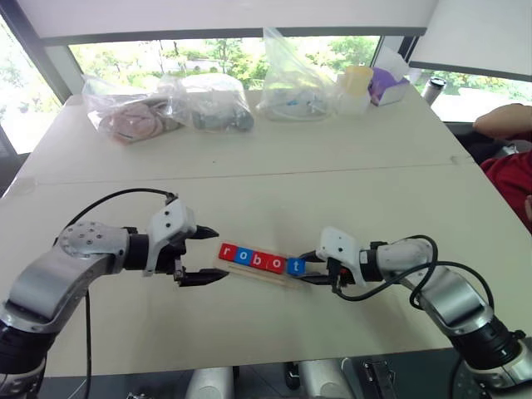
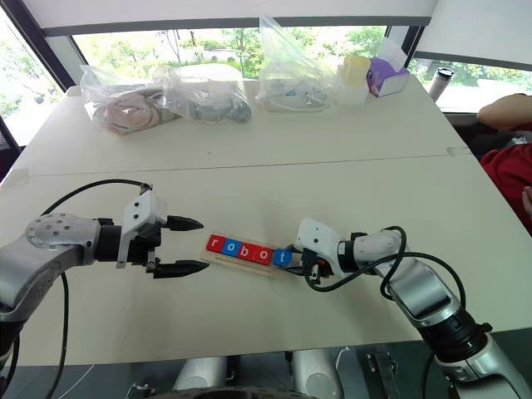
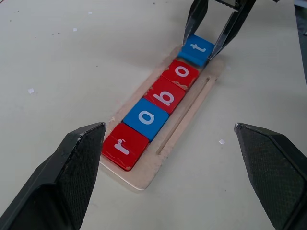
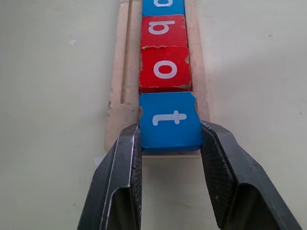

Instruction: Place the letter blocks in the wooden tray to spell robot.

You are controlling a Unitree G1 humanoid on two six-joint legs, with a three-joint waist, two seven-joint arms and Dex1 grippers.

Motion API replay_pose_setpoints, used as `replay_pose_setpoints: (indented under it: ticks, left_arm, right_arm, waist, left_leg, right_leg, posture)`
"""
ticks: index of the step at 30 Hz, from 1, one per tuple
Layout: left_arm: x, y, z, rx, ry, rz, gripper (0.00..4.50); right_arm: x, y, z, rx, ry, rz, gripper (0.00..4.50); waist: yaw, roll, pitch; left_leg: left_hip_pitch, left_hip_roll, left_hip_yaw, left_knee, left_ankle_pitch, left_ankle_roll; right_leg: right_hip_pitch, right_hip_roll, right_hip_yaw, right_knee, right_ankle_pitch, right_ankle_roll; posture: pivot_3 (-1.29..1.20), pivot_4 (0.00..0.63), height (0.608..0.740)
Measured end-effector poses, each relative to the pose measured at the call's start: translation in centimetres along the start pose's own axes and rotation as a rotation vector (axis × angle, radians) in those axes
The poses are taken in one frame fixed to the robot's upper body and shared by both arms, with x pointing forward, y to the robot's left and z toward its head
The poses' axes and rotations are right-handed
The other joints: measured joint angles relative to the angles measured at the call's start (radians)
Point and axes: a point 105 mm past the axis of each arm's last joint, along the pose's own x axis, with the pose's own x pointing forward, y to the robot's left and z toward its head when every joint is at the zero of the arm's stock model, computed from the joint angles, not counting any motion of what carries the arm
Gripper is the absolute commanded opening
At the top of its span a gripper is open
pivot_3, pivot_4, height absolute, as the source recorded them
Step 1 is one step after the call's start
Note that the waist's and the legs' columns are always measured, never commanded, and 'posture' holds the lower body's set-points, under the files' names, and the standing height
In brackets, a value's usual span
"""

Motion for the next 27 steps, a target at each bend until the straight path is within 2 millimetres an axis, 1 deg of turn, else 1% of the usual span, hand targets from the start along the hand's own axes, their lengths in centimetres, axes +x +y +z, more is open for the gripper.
replay_pose_setpoints:
  ticks: [4,6,7,9,10,11,16,19,22,24,27]
  left_arm:
    - [0.0,0.1,0.0,0.002,0.002,0.006,4.5]
    - [0.0,0.1,-0.1,0.002,0.004,0.008,4.5]
    - [0.0,0.1,-0.2,0.001,0.006,0.01,4.5]
    - [-0.1,0.3,-0.3,0.003,0.007,0.016,4.5]
    - [-0.1,0.3,-0.3,0.004,0.006,0.017,4.5]
    - [-0.1,0.3,-0.3,0.004,0.006,0.018,4.5]
    - [-0.2,0.5,-0.5,0.005,0.009,0.025,4.5]
    - [-0.2,0.5,-0.5,0.005,0.009,0.026,4.5]
    - [-0.2,0.5,-0.5,0.004,0.009,0.026,4.5]
    - [-0.2,0.6,-0.6,0.005,0.006,0.027,4.5]
    - [-0.2,0.7,-0.6,0.003,0.006,0.028,4.5]
  right_arm:
    - [0.4,0.2,0.2,0.003,-0.015,0.01,1.14]
    - [0.5,0.0,0.2,0.011,-0.02,0.006,2.17]
    - [0.6,-0.1,0.3,0.013,-0.025,0.002,2.48]
    - [0.7,-0.3,0.4,0.012,-0.03,-0.004,3.76]
    - [0.7,-0.3,0.4,0.011,-0.029,-0.006,4.04]
    - [0.7,-0.4,0.4,0.007,-0.027,-0.012,4.46]
    - [0.4,-0.9,0.5,0.001,-0.028,-0.04,4.46]
    - [-0.6,-1.4,1.1,-0.016,-0.043,-0.073,4.46]
    - [-1.6,-1.5,1.3,-0.038,-0.041,-0.091,4.46]
    - [-1.7,-1.4,1.1,-0.028,-0.037,-0.089,4.46]
    - [-1.9,-1.1,0.1,-0.014,-0.008,-0.087,4.46]
  waist:
    - [0.001,0.0,0.0]
    - [0.0,0.0,0.0]
    - [0.0,0.0,0.0]
    - [0.0,0.0,0.0]
    - [0.0,0.0,0.0]
    - [0.001,0.0,0.0]
    - [0.001,0.0,0.0]
    - [0.002,0.0,0.0]
    - [0.002,0.0,0.0]
    - [0.002,0.0,0.0]
    - [0.002,0.0,0.0]
  left_leg:
    - [0.0,0.0,0.0,0.0,0.0,0.0]
    - [0.0,0.0,0.0,0.0,0.0,0.0]
    - [0.0,0.0,0.0,0.0,0.0,0.0]
    - [0.0,0.0,0.0,0.0,0.0,0.0]
    - [0.0,0.0,0.0,0.0,0.0,0.0]
    - [0.0,0.0,0.0,0.0,0.0,0.0]
    - [0.0,0.0,0.0,0.0,0.0,0.0]
    - [0.0,0.0,0.0,0.0,0.0,0.0]
    - [0.0,0.0,0.0,0.0,0.0,0.0]
    - [0.0,0.0,0.0,0.0,0.0,0.0]
    - [0.0,0.0,0.0,0.0,0.0,0.0]
  right_leg:
    - [0.0,0.0,0.0,0.0,0.0,0.0]
    - [0.0,0.0,0.0,0.0,0.0,0.0]
    - [0.0,0.0,0.0,0.0,0.0,0.0]
    - [0.0,0.0,0.0,0.0,0.0,0.0]
    - [0.0,0.0,0.0,0.0,0.0,0.0]
    - [0.0,0.0,0.0,0.0,0.0,0.0]
    - [0.0,0.0,0.0,0.0,0.0,0.0]
    - [0.0,0.0,0.0,0.0,0.0,0.0]
    - [0.0,0.0,0.0,0.0,0.0,0.0]
    - [0.0,0.0,0.0,0.0,0.0,0.0]
    - [0.0,0.0,0.0,0.0,0.0,0.0]
  posture:
    - [0.0,0.15,0.74]
    - [0.0,0.15,0.74]
    - [0.0,0.15,0.74]
    - [0.0,0.15,0.74]
    - [0.0,0.15,0.74]
    - [0.0,0.15,0.74]
    - [0.0,0.15,0.74]
    - [0.0,0.15,0.74]
    - [0.0,0.15,0.74]
    - [0.0,0.15,0.74]
    - [0.0,0.15,0.74]
